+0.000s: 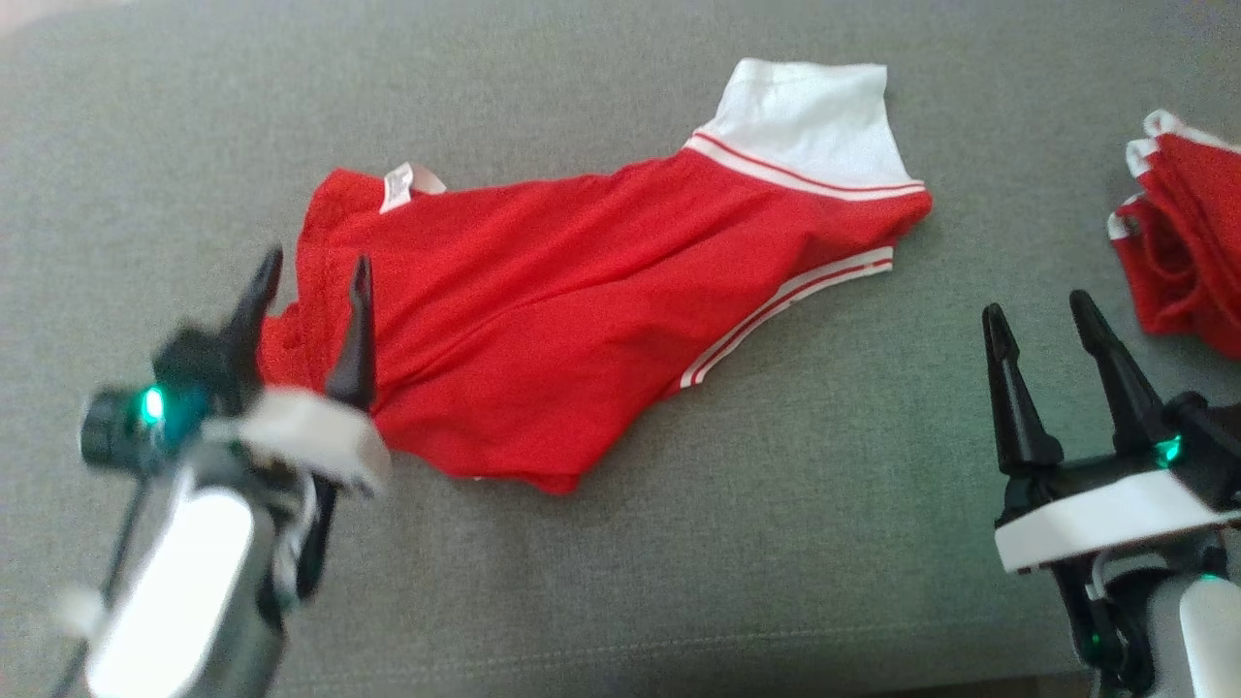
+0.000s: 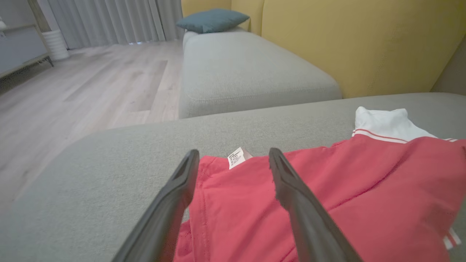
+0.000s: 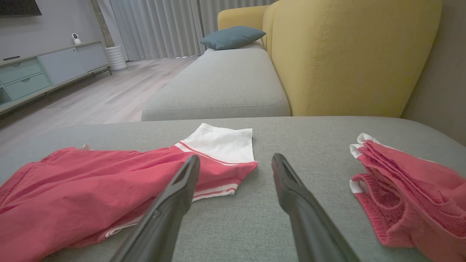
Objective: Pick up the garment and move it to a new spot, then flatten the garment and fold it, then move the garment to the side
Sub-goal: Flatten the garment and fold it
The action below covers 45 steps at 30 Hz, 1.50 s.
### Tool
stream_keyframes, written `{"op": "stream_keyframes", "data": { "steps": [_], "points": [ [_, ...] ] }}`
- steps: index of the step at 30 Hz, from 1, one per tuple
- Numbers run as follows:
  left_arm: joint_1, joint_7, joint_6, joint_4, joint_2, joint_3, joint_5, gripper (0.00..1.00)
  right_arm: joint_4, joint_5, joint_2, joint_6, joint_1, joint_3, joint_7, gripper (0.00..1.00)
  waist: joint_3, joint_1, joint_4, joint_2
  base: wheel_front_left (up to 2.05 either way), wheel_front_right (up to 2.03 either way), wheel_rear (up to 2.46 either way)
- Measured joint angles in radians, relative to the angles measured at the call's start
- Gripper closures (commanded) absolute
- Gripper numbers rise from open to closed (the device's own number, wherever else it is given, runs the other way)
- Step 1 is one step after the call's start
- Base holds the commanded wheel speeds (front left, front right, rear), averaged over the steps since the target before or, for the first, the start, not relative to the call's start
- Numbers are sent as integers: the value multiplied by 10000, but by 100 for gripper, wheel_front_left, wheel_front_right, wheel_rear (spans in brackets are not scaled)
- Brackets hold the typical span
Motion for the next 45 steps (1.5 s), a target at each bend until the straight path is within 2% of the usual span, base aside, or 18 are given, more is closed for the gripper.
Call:
{"op": "stream_keyframes", "data": {
  "steps": [4,10,17,24,25,26,27,28,35,45],
  "points": [
    [-1682,993,-782,1329,88,19,-558,0,-2,12,-6,0,-344,102,-12,0,435,0,-26,0,0,0,0],
    [-3560,2535,-1636,3685,351,251,-1285,0,86,136,-13,0,-837,337,-215,0,996,0,-257,0,0,0,0],
    [-4724,3814,-2359,5584,585,230,-1649,0,364,178,-10,0,-885,380,-443,0,1361,0,-593,0,0,0,0],
    [-5160,4587,-2821,6370,646,-54,-1783,0,531,253,-8,0,-1042,362,-543,0,1446,0,-671,0,0,0,0],
    [-5236,4602,-2863,6412,665,-100,-1778,18,548,253,-6,0,-1042,355,-543,0,1454,0,-663,0,0,0,0],
    [-5301,4635,-2911,6462,663,-134,-1783,60,571,253,-6,0,-1043,355,-543,0,1461,0,-657,0,0,0,0],
    [-5358,4667,-2947,6502,662,-194,-1781,70,589,255,-6,0,-1043,357,-543,0,1466,0,-652,0,0,0,0],
    [-5387,4675,-2959,6523,662,-278,-1781,100,596,265,-6,0,-1045,357,-543,0,1472,0,-648,0,0,0,0],
    [-5419,4433,-3026,6629,660,-314,-1781,100,1072,639,-353,0,-1678,360,-477,0,1512,0,-651,0,0,0,0],
    [-5904,3774,-3001,6615,242,-453,-1722,100,3014,2008,-1756,0,-4245,562,441,0,1923,0,-69,0,0,0,0]
  ]
}}
